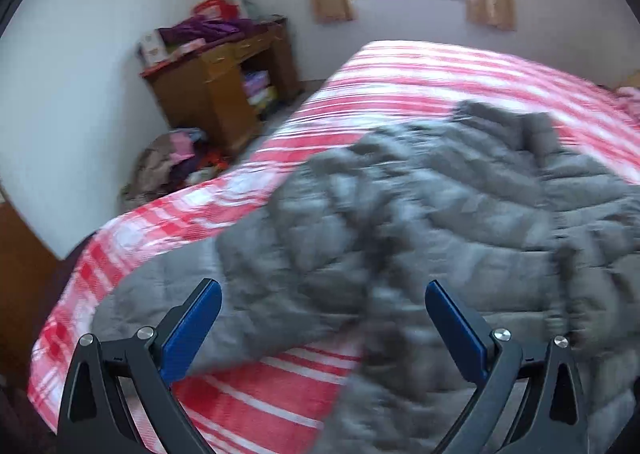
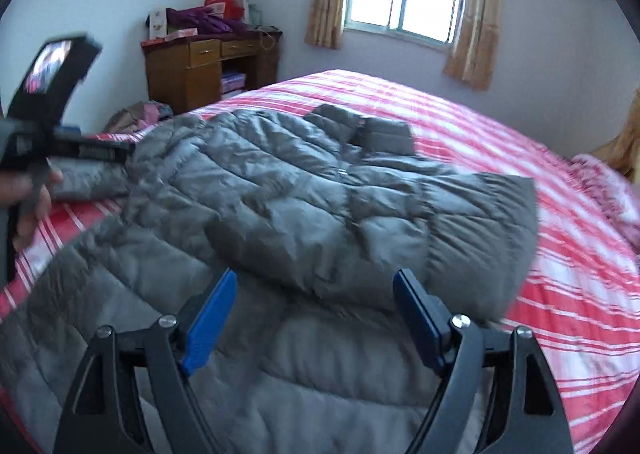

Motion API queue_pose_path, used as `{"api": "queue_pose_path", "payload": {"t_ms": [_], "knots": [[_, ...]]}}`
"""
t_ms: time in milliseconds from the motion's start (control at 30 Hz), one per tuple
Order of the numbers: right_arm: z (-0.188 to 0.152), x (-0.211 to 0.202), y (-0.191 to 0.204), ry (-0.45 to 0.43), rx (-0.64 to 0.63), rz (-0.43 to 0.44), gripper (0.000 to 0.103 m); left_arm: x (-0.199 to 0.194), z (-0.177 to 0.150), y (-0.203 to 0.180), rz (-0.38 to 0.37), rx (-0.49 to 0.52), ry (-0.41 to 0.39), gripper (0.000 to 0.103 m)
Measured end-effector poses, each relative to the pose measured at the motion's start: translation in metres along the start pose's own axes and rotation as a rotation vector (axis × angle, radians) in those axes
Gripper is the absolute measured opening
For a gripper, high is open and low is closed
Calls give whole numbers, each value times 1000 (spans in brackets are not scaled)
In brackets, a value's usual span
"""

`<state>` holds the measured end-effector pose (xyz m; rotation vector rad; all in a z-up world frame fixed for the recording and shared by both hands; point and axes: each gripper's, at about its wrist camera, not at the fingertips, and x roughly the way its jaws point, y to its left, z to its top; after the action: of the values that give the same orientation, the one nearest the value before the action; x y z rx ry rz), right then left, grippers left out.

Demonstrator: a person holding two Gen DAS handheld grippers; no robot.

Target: Fold large clothes

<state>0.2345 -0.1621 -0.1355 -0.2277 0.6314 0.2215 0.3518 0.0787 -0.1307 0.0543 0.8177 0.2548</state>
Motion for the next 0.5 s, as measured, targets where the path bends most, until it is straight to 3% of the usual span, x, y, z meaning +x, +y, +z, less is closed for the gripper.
{"api": "queue_pose_path", "payload": {"t_ms": [200, 267, 367, 400, 467, 500], "knots": [[-43, -8, -68, 42, 75, -216, 83, -18, 14, -67, -181, 41, -2, 102], [-57, -9, -89, 53, 130, -250, 85, -13, 15, -99, -231, 78, 17, 102], [-78, -6, -118, 86, 251, -249, 86, 2, 10, -142, -233, 145, 41, 102], [-84, -4, -126, 93, 290, -239, 89, 8, 9, -153, -225, 169, 51, 97], [-89, -4, -131, 96, 323, -229, 92, 24, 5, -167, -246, 191, 102, 67], [-93, -1, -136, 103, 352, -221, 92, 31, 3, -170, -265, 183, 134, 46]]}}
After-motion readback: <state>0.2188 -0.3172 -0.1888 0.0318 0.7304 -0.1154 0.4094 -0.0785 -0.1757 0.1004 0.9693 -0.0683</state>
